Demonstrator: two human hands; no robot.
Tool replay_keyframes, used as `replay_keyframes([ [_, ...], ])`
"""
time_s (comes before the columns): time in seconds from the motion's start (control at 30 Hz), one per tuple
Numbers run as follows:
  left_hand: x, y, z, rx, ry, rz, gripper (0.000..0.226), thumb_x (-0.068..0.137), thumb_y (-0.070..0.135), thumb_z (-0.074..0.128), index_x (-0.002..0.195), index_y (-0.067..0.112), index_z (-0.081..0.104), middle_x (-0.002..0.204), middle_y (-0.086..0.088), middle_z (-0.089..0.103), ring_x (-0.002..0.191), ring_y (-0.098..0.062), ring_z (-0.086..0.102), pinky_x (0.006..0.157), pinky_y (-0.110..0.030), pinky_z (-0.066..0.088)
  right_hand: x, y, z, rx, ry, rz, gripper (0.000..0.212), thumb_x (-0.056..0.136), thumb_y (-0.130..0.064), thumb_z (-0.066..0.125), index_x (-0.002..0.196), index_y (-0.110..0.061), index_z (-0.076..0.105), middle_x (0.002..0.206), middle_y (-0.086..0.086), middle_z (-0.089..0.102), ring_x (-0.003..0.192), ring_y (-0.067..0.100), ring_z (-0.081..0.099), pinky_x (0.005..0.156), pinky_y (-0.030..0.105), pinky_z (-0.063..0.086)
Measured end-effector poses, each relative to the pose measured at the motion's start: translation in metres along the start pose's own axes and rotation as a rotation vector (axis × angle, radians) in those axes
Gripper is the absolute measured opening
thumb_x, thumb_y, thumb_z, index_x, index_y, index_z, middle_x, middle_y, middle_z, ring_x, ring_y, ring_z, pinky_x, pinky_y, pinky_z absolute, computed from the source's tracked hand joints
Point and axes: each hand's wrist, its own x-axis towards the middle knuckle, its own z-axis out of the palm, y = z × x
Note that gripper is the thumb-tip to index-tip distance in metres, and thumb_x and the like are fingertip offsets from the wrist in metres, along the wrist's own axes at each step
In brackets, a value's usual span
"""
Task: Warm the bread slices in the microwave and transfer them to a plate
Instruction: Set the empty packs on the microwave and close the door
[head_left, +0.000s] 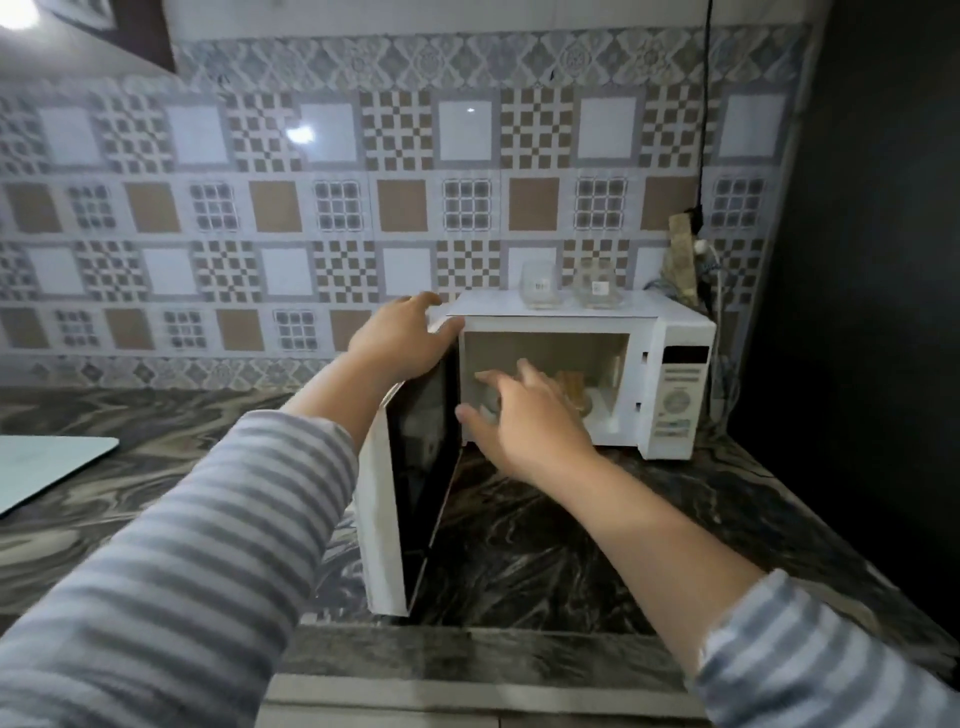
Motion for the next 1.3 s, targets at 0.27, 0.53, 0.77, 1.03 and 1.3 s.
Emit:
replay_keyframes([
  [0.27,-0.017,-0.096,-0.008,-0.231,-0.277,0.074,0.053,0.096,0.057,0.034,0.140,0.030,0.047,0.144,0.001,0.048,0.129,-0.022,0.046,0.094,-0.031,0.039,-0.036,-0.091,0.069,-0.014,0.087,0.033,0.066,0.095,-0.061,0.032,0.152,-0.036,0.007,0.161,0.005,-0.007,0.148,0.027,-0.007,0.119,0.047,0.006],
  [0.53,-0.024,-0.102,0.013,-0.430,-0.282,0.208,0.053,0.100,0.052,0.024,0.140,0.028,0.048,0.151,0.004,0.039,0.140,-0.018,0.034,0.109,-0.029,0.024,-0.037,-0.112,0.093,-0.203,0.227,0.110,0.069,0.098,-0.057,0.027,0.153,-0.028,-0.001,0.161,0.010,-0.010,0.147,0.029,-0.015,0.118,0.051,0.001],
  [0.77,-0.026,-0.070,0.051,-0.432,-0.280,0.340,0.068,0.092,0.069,0.012,0.147,0.035,0.033,0.159,0.005,0.019,0.148,-0.013,0.007,0.120,-0.036,0.008,-0.040,-0.077,0.078,-0.295,0.335,0.247,0.072,0.096,-0.055,0.028,0.154,-0.018,0.007,0.161,0.011,-0.004,0.148,0.028,-0.010,0.119,0.051,0.001],
  [1.03,-0.011,-0.010,0.099,-0.239,-0.212,0.462,0.062,0.093,0.064,0.007,0.150,0.043,0.014,0.162,0.008,-0.004,0.147,-0.013,-0.013,0.115,-0.058,-0.004,-0.024,0.012,0.043,-0.408,0.340,0.414,0.071,0.098,-0.054,0.030,0.153,-0.024,-0.003,0.161,0.013,-0.009,0.147,0.031,-0.012,0.117,0.051,-0.002],
  [1.3,0.031,0.053,0.163,-0.045,-0.036,0.525,0.080,0.081,0.072,-0.006,0.151,0.038,0.010,0.162,0.009,-0.003,0.146,-0.010,-0.017,0.109,-0.059,-0.020,0.022,0.131,0.012,-0.400,0.329,0.357,0.071,0.099,-0.048,0.037,0.153,-0.031,-0.006,0.160,0.012,-0.011,0.146,0.031,-0.015,0.117,0.054,-0.001],
])
